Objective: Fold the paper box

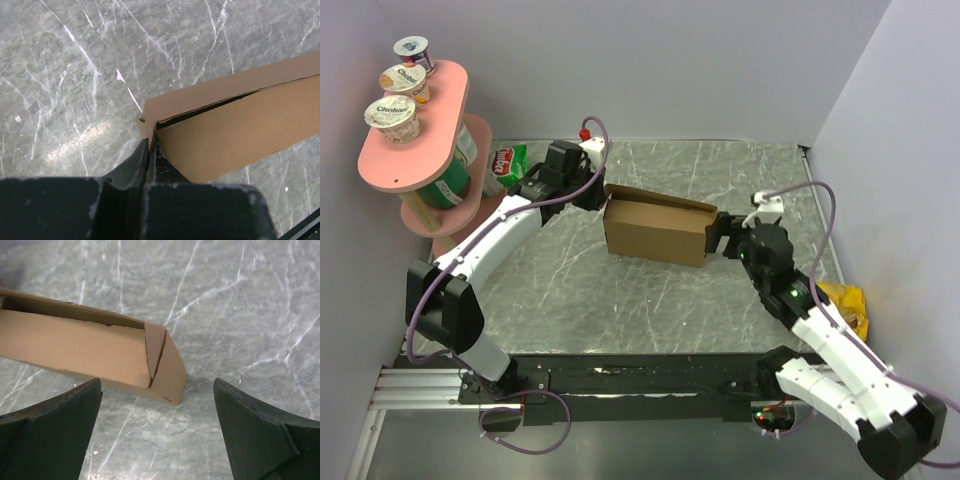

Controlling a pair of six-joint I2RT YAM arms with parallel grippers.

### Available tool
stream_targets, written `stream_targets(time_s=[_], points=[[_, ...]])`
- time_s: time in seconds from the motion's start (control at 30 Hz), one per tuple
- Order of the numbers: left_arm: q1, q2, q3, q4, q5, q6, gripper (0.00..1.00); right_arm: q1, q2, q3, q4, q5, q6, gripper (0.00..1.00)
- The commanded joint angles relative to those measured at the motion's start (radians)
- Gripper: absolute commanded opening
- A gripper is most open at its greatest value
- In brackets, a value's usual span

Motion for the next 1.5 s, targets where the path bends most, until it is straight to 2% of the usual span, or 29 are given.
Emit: stream_targets(time_s=[0.0, 0.03, 0.1, 0.17, 0.23, 0.3, 0.37, 0.43, 0.53, 0.73, 0.9, 1.1, 1.47], points=[[-0.011, -0.029, 0.009, -0.028, -0.022, 0.013, 0.01, 0.033, -0.125, -0.056, 0.073, 0.016, -0.042, 0.93], [-0.013, -0.029, 0.010, -0.027, -0.022, 0.013, 0.01, 0.050, -0.138, -0.057, 0.085, 0.011, -0.055, 0.91], [-0.015, -0.029, 0.009, -0.028, -0.025, 0.015, 0.01, 0.082, -0.148, -0.044, 0.117, -0.003, -0.071, 0.80], [-0.016, -0.031, 0.007, -0.027, -0.030, 0.016, 0.01, 0.127, -0.116, 0.002, 0.136, -0.062, -0.123, 0.77], [-0.018, -0.031, 0.006, -0.027, -0.033, 0.021, 0.01, 0.151, -0.067, 0.082, 0.122, -0.122, -0.171, 0.78], [-0.019, -0.032, 0.004, -0.027, -0.033, 0.022, 0.01, 0.156, 0.015, 0.143, 0.093, -0.214, -0.214, 0.84], [-0.019, -0.034, 0.003, -0.027, -0.035, 0.025, 0.01, 0.157, 0.093, 0.248, 0.056, -0.242, -0.239, 0.88], [-0.019, -0.032, 0.001, -0.027, -0.036, 0.028, 0.01, 0.154, 0.148, 0.363, -0.007, -0.297, -0.330, 0.90], [-0.019, -0.029, 0.003, -0.030, -0.038, 0.031, 0.01, 0.154, 0.300, 0.489, -0.089, -0.355, -0.439, 0.90], [-0.019, -0.021, 0.018, -0.045, -0.042, 0.033, 0.01, 0.148, 0.450, 0.580, -0.142, -0.451, -0.630, 0.92], [-0.022, -0.017, 0.021, -0.048, -0.041, 0.031, 0.01, 0.139, 0.512, 0.563, -0.085, -0.437, -0.717, 0.92], [-0.036, -0.011, 0.032, -0.057, -0.051, 0.039, 0.01, 0.131, 0.532, 0.484, 0.022, -0.397, -0.794, 0.87], [-0.062, -0.017, 0.029, -0.062, -0.098, 0.051, 0.01, 0.088, 0.567, 0.428, 0.074, -0.403, -0.845, 0.68]])
